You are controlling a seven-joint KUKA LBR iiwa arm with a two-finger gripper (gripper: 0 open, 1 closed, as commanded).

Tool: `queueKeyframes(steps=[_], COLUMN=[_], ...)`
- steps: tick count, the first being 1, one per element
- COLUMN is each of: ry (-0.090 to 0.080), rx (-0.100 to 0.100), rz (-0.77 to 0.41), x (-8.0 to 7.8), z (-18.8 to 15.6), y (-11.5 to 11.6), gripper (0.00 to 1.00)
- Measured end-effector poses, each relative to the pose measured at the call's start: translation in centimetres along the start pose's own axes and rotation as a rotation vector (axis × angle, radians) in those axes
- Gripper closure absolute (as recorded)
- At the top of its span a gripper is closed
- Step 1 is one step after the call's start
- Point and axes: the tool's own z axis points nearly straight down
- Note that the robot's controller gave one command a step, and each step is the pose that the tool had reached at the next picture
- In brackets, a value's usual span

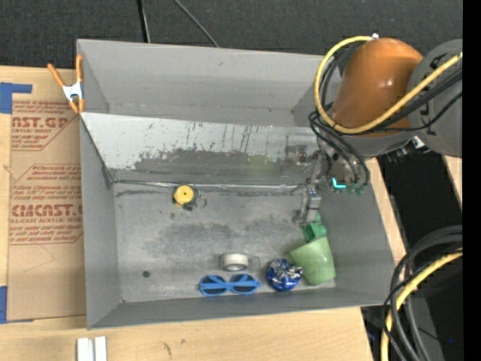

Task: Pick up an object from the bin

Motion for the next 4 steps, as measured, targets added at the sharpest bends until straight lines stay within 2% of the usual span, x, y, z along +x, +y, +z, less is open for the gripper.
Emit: queueKeyframes(steps=[1,2,3,4], ry=[-0.003,-0.015,-0.022,-0.018], rx=[0.002,0.021,0.02,0.023], rz=[-0.175,-0.827,-1.194,-1.192], x=[3.8,3.4,4.8,4.8], z=[9.9,12.2,12.7,12.5], y=[-8.2,-7.7,-7.5,-7.7], gripper=[0.0,0.0,0.0,1.0])
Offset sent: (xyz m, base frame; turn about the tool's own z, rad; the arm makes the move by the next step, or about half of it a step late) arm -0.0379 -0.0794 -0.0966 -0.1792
